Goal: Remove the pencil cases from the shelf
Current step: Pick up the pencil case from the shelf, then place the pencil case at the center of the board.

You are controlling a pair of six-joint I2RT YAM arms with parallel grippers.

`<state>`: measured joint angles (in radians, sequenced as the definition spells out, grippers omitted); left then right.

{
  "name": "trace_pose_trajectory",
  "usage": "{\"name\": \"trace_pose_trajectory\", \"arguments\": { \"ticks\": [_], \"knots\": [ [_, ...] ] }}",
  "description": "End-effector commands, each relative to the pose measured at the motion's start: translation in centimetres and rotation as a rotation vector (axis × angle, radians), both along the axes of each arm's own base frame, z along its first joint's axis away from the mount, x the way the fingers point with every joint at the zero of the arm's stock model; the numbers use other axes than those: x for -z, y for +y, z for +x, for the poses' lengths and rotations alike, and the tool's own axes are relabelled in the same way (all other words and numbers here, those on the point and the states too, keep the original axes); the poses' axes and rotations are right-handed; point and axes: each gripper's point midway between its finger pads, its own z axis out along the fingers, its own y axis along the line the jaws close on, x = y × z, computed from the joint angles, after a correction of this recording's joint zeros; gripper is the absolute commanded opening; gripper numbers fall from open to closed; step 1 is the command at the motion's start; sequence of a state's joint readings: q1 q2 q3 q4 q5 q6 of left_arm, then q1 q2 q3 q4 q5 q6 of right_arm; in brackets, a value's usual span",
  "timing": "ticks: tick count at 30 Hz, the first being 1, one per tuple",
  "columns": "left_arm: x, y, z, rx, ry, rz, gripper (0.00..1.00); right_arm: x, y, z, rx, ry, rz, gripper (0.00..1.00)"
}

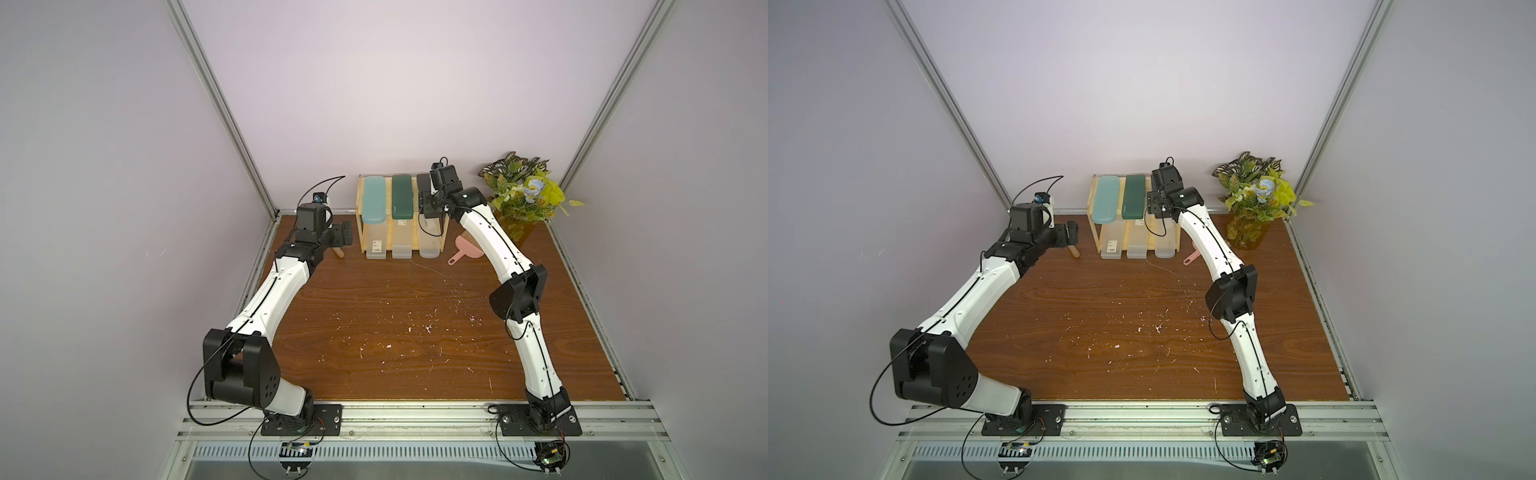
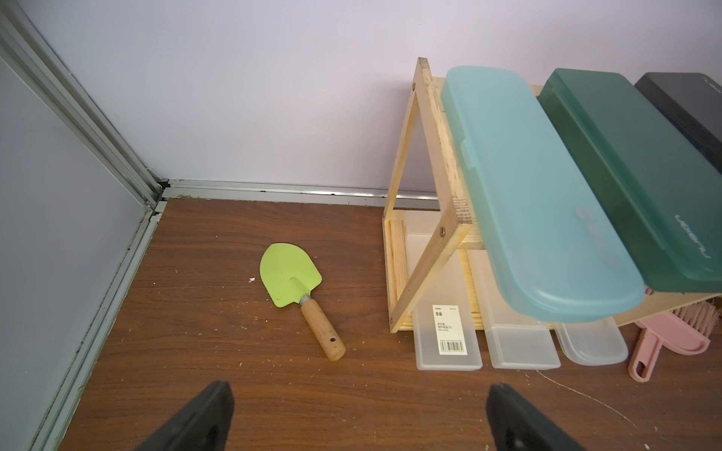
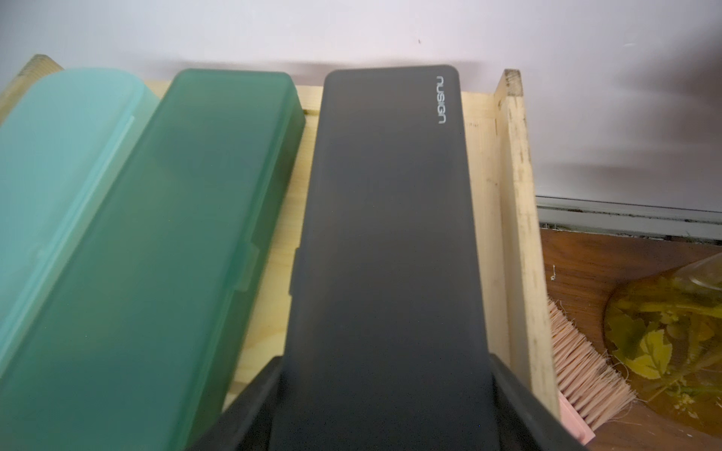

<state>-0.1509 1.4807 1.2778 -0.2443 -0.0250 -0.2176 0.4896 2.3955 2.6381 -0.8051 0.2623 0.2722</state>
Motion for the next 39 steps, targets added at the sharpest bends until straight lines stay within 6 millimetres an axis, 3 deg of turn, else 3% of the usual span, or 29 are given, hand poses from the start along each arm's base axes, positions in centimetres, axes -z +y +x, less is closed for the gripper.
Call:
{"name": "trace_pose_trajectory", "arguments": {
  "ticks": [1,4,12,16,19,22,29,33,39],
  "knots": [
    [-0.8,-0.2,-0.5,-0.002,-0.014,0.003,1.00,-5.1,-1.7,-0.7,0.056,-0.090,0.030,0.58],
    [-1.2,-0.1,-0.6,-0.002,-0.022,-0.001,1.00,-7.2,-1.7,-1.2,0.050,-0.128,0.057,0.57],
    [-2.8,-0.1,-1.2,-0.001,-0.056,-0.009,1.00,-16.2,-2.6,-4.8,0.042,-0.298,0.105,0.54],
    [-3.6,-0.1,-1.6,0.002,-0.072,-0.017,1.00,-17.4,-4.2,-7.6,0.038,-0.280,0.086,0.55],
    [-3.6,-0.1,-2.1,0.004,-0.073,-0.023,0.99,-15.7,-5.7,-10.7,0.017,-0.217,0.040,0.56],
    [-3.4,-0.4,-2.7,0.019,-0.073,-0.042,1.00,-12.5,-7.5,-14.2,0.000,-0.178,0.008,0.57],
    [-2.0,-1.3,-4.2,0.050,-0.073,-0.090,1.00,-6.3,-15.1,-24.1,0.122,-0.146,-0.028,0.56],
    [-1.0,-1.9,-4.6,0.054,-0.063,-0.115,1.00,-0.5,-16.4,-27.1,0.117,-0.036,-0.023,0.58],
    [0.3,-5.3,-5.0,0.110,-0.050,-0.101,1.00,7.4,-17.9,-29.8,0.139,0.092,0.030,0.58]
  ]
}}
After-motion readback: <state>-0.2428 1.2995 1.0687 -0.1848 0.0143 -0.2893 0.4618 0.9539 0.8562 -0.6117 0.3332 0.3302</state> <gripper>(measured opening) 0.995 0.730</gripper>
